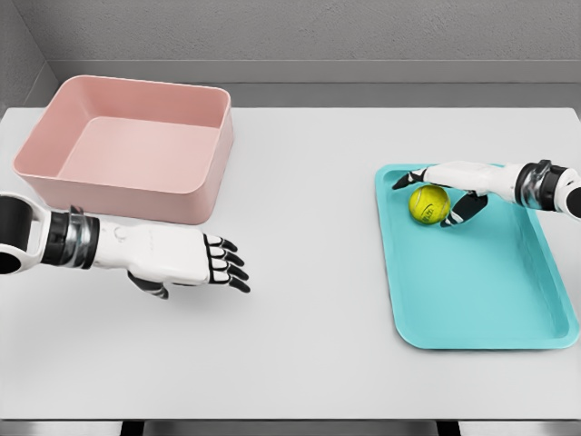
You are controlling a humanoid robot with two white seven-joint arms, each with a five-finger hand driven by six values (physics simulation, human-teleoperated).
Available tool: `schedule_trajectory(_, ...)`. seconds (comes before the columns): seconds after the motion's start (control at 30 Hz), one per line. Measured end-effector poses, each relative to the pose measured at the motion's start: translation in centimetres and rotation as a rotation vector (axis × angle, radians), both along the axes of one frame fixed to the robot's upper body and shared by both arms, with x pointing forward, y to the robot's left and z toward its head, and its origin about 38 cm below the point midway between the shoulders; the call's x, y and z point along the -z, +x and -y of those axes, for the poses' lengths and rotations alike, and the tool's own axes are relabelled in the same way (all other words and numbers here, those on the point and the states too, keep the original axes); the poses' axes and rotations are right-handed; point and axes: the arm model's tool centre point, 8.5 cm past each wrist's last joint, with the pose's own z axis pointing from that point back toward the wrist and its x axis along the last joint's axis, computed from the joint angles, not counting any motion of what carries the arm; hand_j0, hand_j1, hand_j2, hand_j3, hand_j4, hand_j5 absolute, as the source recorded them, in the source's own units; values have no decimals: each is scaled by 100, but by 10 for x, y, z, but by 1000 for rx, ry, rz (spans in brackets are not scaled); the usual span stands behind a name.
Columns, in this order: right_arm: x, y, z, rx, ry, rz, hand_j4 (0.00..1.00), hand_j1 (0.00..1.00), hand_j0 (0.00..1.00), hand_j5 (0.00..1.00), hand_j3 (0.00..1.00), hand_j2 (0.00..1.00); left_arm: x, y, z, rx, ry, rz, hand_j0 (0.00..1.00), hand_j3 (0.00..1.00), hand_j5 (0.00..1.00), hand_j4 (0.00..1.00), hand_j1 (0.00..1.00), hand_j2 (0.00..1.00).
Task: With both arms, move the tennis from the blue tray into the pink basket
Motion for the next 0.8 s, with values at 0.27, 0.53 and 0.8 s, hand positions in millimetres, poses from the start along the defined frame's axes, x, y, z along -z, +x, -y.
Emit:
schedule_trajectory(0.27,3,-1,-1,-5,-2,-5,75,75,75,75,75,75,-9,5,-4,-12,2,28,100,100,100,100,100,100)
schedule_trajectory(0.53,8,-2,-4,-10,-4,-16,62,62,62,62,62,62,-10,5,-2,-9,0,29,100,100,100,100,100,100)
schedule_trajectory(0.8,2,-2,-3,-33,-4,-3,59,59,59,59,59,59,-12,6,-1,-8,-7,32,100,100,100,100,100,100)
